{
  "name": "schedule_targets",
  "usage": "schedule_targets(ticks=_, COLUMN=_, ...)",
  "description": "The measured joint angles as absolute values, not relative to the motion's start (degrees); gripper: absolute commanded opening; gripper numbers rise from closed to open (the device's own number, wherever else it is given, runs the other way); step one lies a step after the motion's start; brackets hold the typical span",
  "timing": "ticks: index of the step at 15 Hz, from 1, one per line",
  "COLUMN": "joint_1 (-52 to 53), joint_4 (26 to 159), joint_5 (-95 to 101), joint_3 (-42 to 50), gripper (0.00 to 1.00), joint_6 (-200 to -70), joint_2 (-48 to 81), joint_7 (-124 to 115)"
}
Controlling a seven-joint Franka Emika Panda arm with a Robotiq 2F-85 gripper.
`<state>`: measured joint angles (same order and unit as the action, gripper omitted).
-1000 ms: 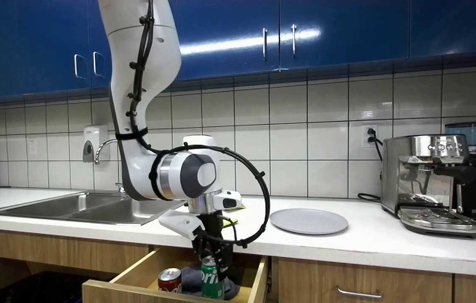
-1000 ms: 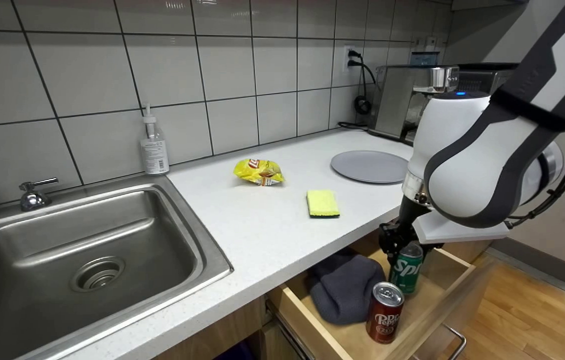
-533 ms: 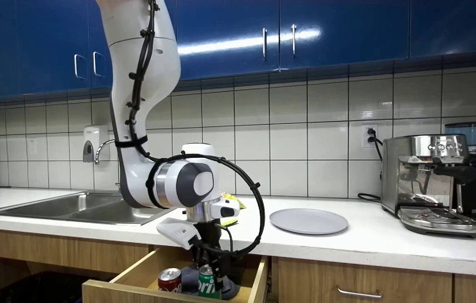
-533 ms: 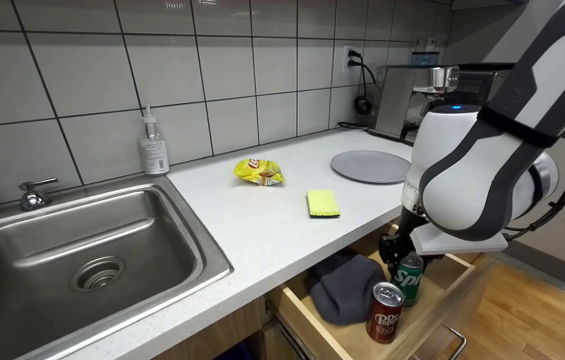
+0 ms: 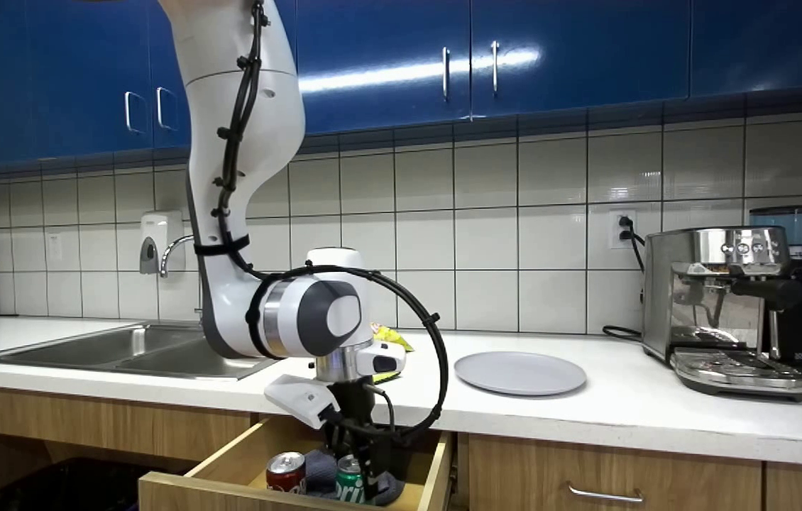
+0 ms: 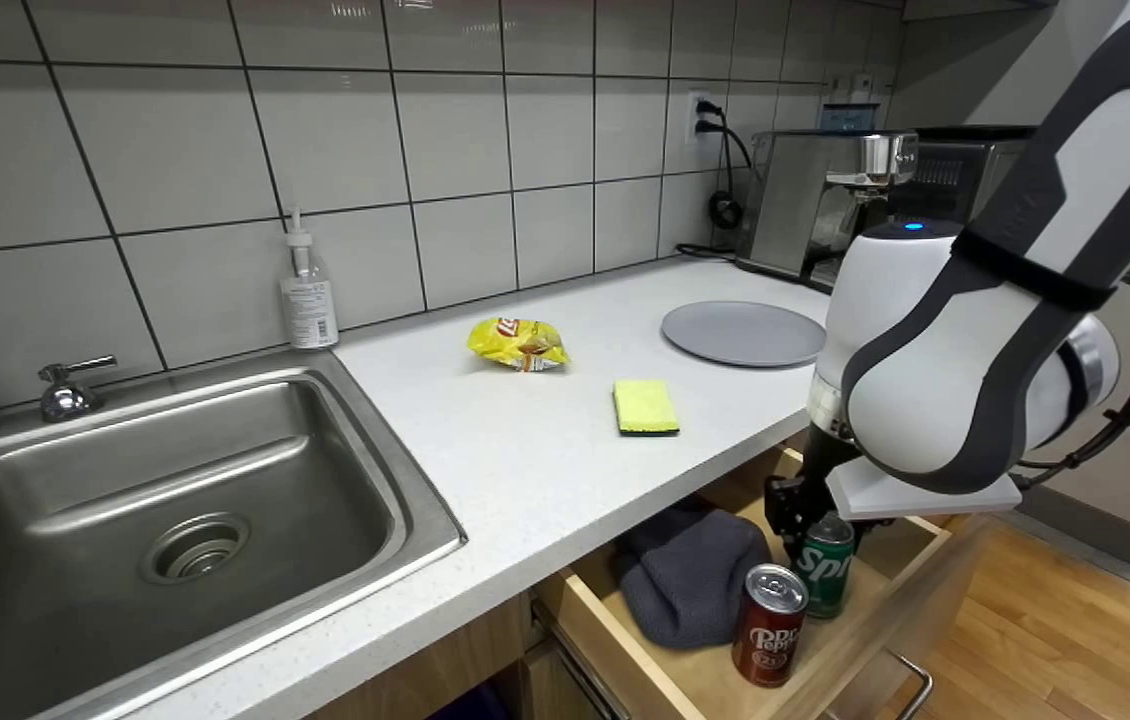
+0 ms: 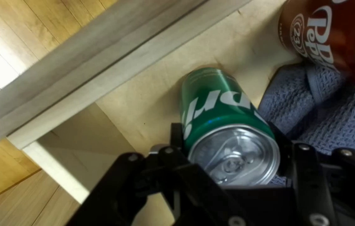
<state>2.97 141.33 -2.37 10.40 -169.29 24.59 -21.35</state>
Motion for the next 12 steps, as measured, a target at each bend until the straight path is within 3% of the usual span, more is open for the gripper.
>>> schedule_targets(ticks=1, joint_1=3.3, joint_4=141.4, joint_5=-2.4, joint_3=10.6, gripper=0.89, joint_6=-169.3, joint_2=24.7, joint_7=-21.4)
schedule_targets(ticks=3, joint_1=3.9, joint_4=141.4, joint_5=-2.4, joint_3=11.0, gripper=0.99, joint_6=-169.3, joint_2=24.7, joint_7=-21.4)
schedule_targets(ticks=12, joint_1=9.3, joint_4=142.8, joint_5=-0.3, joint_3=15.5, gripper=1.0, joint_6=-164.3, joint_2=20.0, joint_7=-21.4)
